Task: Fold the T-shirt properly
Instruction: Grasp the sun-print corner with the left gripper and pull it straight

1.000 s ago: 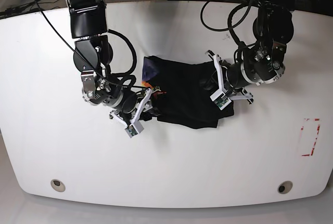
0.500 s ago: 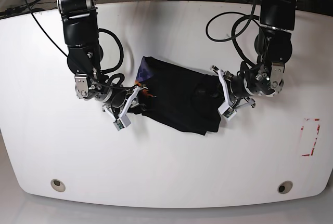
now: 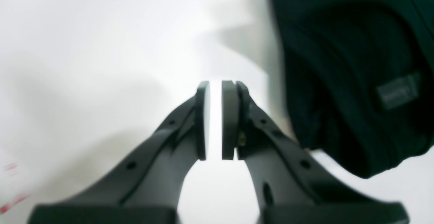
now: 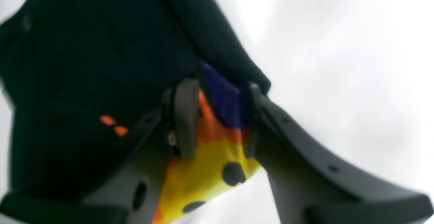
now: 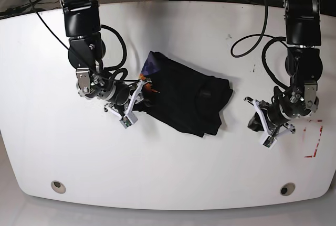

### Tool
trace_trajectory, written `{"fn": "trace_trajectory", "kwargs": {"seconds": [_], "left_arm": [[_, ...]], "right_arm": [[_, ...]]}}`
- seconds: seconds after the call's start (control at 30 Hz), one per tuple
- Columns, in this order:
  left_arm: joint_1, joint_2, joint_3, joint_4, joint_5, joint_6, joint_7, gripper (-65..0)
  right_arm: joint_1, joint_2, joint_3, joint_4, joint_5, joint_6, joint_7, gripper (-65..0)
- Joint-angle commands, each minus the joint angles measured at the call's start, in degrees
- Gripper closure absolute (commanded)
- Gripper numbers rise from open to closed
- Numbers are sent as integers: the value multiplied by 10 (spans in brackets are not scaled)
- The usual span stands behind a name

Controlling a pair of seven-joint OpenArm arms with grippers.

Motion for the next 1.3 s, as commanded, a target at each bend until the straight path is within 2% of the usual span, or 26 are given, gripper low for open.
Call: {"fn": "trace_trajectory", "kwargs": {"seconds": [0.0,0.1,0.2,0.3,0.47,0.63,0.77,1.07,1.27], "left_arm": [[4,-3,-4,38,-12,-3,-3,-43],[26,-2,-4,74,-12,-3,19,-43],[59,2,0,110,-12,-3,31,-43],[100,27,6,141,-12,-3,33,-43],[158,54,29,182,-9,-3,33,-43],[184,66,59,176,-8,-2,30,-43],[178,78,63,138,-8,-2,29,-43],[65,74,63,24,-8,-2,29,-43],[5,44,62,-27,-9,-2,29,-43]], "right_arm": [[18,3,5,49,12,4,-8,-182],[23,10,5,64,10,4,-24,-182],[37,33,5,56,10,3,-24,-182],[50,48,4,24,10,3,-23,-182],[62,75,2,-58,9,8,27,-182],[62,78,1,-108,9,9,50,-182],[51,75,1,-109,9,9,50,-182],[-15,49,0,-34,9,7,48,-181],[-71,21,0,24,10,5,39,-181]]}}
